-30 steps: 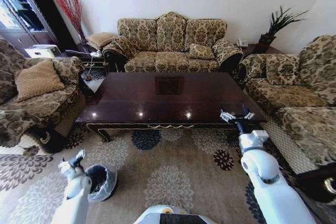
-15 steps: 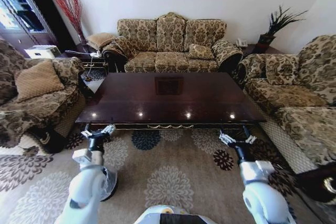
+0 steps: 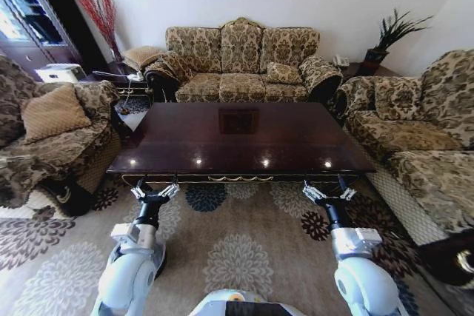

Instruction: Move to the front of the table and place the trash on the table into the trash bin.

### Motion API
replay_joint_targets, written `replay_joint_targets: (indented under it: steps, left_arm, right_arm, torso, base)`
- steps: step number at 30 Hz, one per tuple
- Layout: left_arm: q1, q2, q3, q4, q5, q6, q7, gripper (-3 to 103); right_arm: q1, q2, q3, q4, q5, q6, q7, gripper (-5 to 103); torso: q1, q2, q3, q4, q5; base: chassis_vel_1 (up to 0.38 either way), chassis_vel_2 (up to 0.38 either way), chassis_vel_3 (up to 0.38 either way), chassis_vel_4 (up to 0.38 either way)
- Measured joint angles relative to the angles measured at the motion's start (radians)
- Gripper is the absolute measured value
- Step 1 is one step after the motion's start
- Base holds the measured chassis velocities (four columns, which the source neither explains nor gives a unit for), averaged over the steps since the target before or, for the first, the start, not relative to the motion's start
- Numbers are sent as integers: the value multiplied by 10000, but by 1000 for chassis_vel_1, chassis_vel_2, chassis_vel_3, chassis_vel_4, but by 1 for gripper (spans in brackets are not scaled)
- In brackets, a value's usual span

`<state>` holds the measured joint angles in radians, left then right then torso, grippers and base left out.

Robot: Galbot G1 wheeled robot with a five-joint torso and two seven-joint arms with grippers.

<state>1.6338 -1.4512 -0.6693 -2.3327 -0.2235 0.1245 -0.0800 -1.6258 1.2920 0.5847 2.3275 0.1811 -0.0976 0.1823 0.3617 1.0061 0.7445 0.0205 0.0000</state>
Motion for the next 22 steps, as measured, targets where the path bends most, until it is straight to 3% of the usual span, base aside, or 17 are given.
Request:
replay_joint_targets:
  steps: [22]
  left_arm:
    - [-32,12,-18,94,-27,-3,-46,100]
  right_arm:
    - [16,-10,3,-21,6,-2,-11,100]
  torso:
    - [0,0,0,0,0]
  base:
    - [0,0,0,0]
